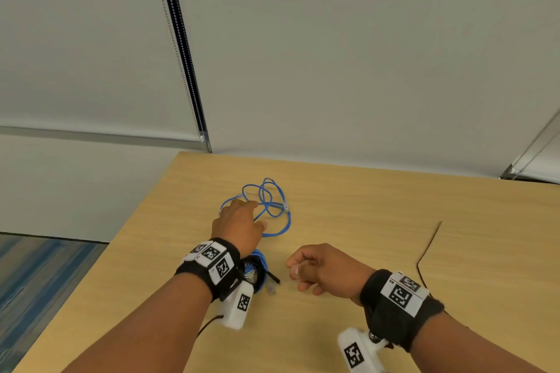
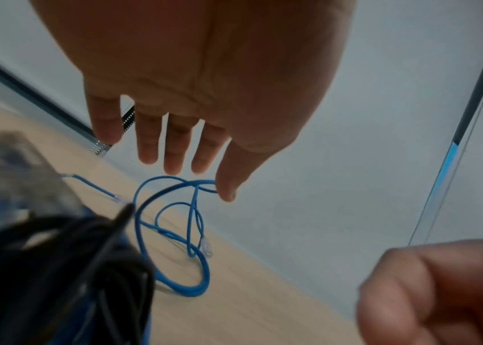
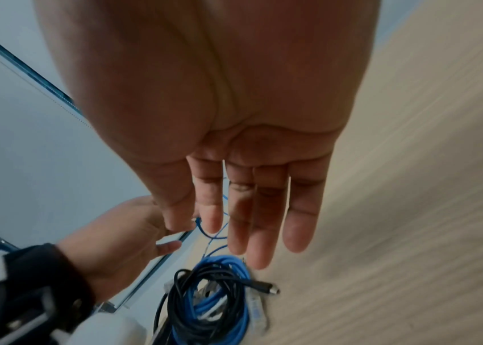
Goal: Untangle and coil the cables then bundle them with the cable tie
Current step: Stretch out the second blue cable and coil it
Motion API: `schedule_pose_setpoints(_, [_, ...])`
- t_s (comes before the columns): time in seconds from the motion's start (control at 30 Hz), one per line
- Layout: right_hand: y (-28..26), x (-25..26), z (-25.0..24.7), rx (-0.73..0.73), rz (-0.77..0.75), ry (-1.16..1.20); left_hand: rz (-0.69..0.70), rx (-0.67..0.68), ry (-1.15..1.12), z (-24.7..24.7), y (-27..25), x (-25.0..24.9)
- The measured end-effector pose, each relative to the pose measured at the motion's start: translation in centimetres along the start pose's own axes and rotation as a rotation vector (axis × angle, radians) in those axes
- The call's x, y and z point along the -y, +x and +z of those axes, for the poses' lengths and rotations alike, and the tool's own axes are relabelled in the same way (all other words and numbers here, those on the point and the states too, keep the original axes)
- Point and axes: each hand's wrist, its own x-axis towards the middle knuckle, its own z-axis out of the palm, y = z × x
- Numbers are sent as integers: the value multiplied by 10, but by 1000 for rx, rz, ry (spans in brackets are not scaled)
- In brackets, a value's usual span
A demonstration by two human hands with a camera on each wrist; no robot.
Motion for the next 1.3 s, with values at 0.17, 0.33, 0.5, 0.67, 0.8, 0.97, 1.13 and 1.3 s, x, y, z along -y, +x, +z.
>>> schedule_pose_setpoints(0.17, [-15,12,-33,-250,-164,-124,250,-68,-52,-12,8,-34])
schedule_pose_setpoints(0.33, [-27,36,-66,-550,-325,-367,691,-205,-50,-32,-7,-81])
schedule_pose_setpoints(0.5, [-47,43,-102,-703,-268,-654,820,-286,-74,-48,-8,-107])
schedule_pose_setpoints(0.67, [-74,34,-140,-817,-236,-733,720,-308,-24,-52,8,-102])
schedule_pose_setpoints(0.8, [-91,25,-158,-827,-215,-745,661,-350,29,-49,20,-104])
schedule_pose_setpoints(0.97, [-108,19,-173,-886,-175,-696,484,-380,79,-41,33,-105])
schedule_pose_setpoints(1.13, [-128,7,-184,-918,-102,-706,238,-274,-120,-41,48,-99])
schedule_pose_setpoints(1.3, [-135,-8,-194,-775,-113,-587,-92,-38,-958,-46,55,-104])
